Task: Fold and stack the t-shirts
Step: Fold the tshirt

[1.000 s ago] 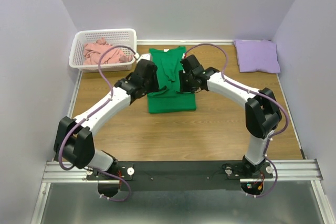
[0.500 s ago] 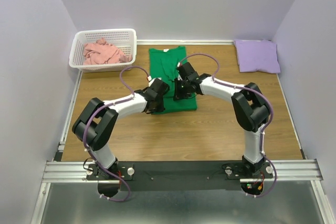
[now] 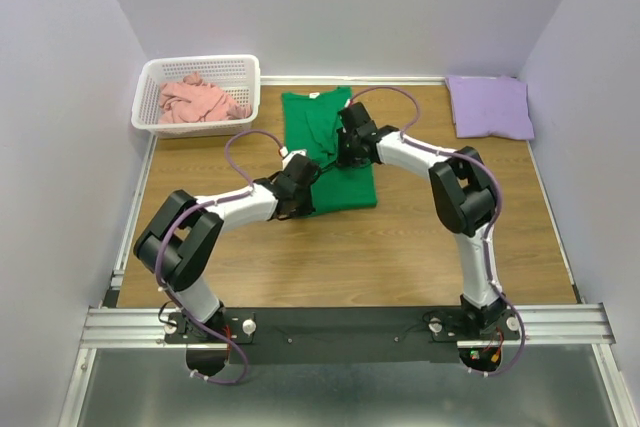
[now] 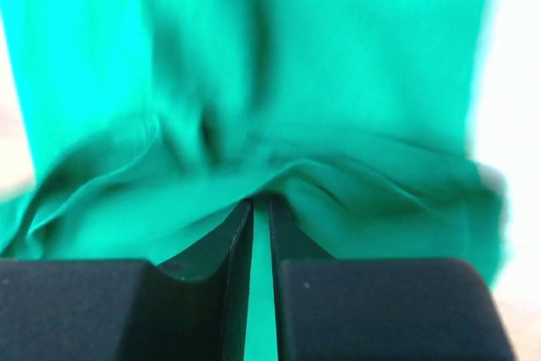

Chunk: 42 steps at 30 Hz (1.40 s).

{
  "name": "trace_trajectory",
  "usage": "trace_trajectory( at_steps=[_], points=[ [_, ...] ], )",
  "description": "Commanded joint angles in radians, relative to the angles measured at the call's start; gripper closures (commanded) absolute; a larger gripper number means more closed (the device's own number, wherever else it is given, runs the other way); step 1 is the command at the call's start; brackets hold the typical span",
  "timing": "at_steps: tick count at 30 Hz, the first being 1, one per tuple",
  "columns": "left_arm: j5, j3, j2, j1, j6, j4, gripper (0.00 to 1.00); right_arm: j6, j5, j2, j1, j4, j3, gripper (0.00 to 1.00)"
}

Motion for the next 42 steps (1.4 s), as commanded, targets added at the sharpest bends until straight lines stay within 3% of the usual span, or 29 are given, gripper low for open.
trace_trajectory(
  at_steps=[1, 4, 8, 10, 14, 20, 24, 31, 42],
  points=[
    [0.031, -0.061, 0.018, -0.02, -0.006, -0.075, 0.83, -0.049, 0.127, 0.09, -0.053, 0.024, 0.139, 0.79],
    [0.034, -0.075, -0.002, -0.03, 0.001, -0.076, 0.83, -0.088, 0.147, 0.116, -0.073, 0.024, 0.241, 0.73],
    [0.05, -0.123, -0.046, -0.039, -0.001, -0.078, 0.82, -0.105, 0.105, 0.058, -0.081, 0.023, 0.252, 0.66],
    [0.057, -0.141, -0.1, -0.042, -0.009, -0.079, 0.8, -0.093, 0.077, 0.005, -0.081, 0.023, 0.175, 0.65],
    [0.045, -0.147, -0.209, -0.04, -0.032, -0.108, 0.66, -0.076, -0.004, -0.14, -0.081, 0.029, -0.003, 0.62],
    [-0.01, -0.055, -0.264, -0.024, -0.03, -0.127, 0.52, -0.062, -0.278, -0.296, -0.08, 0.052, -0.215, 0.61],
    [-0.01, 0.007, -0.183, 0.004, -0.001, -0.111, 0.53, -0.031, -0.41, -0.345, -0.076, 0.091, -0.326, 0.61],
    [-0.03, 0.147, 0.044, 0.025, 0.05, -0.107, 0.67, -0.002, -0.417, -0.447, -0.076, 0.136, -0.47, 0.61],
    [-0.078, 0.479, 0.303, 0.17, 0.146, -0.162, 0.68, 0.007, -0.403, -0.528, -0.075, 0.136, -0.558, 0.61]
  ],
)
